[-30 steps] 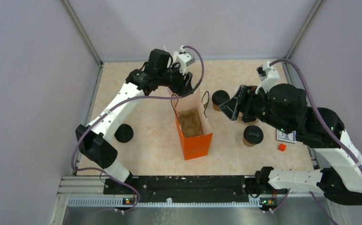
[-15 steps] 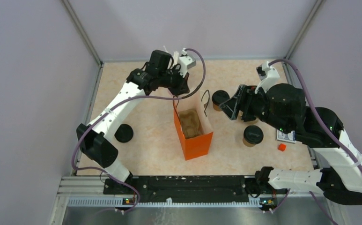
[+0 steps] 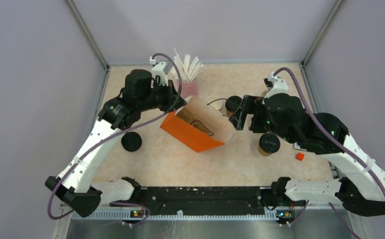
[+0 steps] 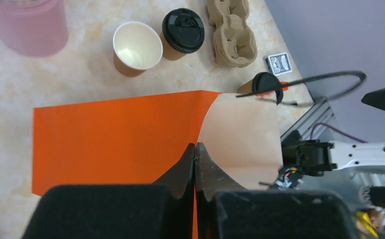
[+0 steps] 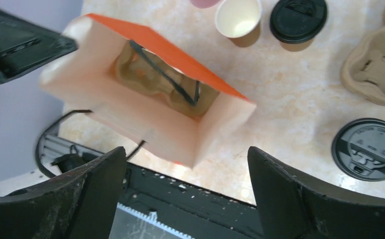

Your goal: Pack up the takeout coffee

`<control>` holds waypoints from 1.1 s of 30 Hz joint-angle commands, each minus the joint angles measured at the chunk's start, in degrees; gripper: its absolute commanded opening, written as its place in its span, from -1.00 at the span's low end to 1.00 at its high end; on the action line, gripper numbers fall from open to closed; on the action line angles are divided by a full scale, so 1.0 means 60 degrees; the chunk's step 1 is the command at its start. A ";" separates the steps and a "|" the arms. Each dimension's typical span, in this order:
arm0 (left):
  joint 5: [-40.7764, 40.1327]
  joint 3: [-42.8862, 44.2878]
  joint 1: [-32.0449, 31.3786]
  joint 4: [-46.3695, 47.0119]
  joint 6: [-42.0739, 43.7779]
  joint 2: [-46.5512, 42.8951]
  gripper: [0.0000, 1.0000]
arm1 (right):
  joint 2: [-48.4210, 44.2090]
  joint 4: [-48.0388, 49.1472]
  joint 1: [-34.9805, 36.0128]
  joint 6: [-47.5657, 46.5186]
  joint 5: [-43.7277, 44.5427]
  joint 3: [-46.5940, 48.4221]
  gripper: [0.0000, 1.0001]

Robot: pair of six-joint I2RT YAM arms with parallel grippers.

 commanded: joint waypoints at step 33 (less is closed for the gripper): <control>0.0344 -0.0622 -0.0370 -0.0920 -0.3679 0.0095 0.31 | 0.1285 -0.1306 -0.0242 -0.0091 0.1605 0.1547 0.57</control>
